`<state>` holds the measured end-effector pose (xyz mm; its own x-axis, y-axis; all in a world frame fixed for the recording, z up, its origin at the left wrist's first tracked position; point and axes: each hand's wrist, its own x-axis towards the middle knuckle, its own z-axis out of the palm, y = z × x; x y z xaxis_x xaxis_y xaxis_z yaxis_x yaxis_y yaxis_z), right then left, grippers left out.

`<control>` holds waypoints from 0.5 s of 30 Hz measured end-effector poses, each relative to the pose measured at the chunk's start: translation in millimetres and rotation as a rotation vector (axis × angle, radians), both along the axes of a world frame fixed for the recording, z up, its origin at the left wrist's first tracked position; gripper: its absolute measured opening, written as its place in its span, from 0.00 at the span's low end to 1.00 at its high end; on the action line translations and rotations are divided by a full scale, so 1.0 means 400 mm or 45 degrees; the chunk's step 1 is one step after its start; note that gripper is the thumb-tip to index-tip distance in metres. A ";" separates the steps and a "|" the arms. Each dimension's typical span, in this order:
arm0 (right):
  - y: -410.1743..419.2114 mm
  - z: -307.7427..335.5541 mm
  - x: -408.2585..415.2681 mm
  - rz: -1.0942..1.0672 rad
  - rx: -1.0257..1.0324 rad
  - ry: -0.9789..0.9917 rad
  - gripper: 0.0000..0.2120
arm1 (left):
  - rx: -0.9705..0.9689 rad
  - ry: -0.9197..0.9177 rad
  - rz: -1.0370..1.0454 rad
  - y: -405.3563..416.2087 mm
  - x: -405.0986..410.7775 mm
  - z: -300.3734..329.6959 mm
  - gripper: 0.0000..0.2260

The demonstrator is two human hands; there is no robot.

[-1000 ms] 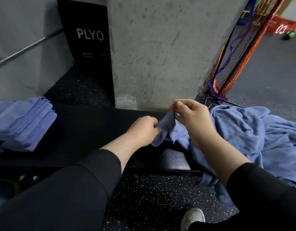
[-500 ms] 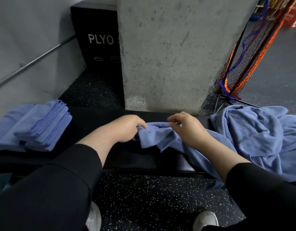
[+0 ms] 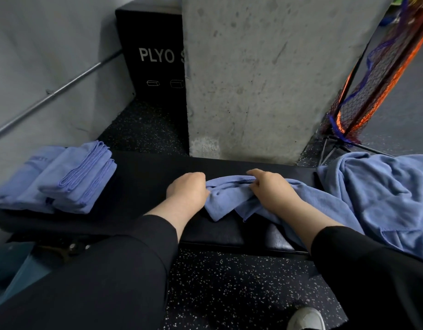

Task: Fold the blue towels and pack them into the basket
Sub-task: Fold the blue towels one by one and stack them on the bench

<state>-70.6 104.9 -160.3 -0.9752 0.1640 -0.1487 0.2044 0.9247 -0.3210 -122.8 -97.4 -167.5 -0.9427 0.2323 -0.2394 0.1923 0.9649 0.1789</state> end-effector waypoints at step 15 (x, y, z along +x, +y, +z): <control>-0.001 -0.031 -0.031 -0.041 0.133 -0.085 0.10 | 0.108 -0.010 0.000 -0.009 -0.022 -0.032 0.06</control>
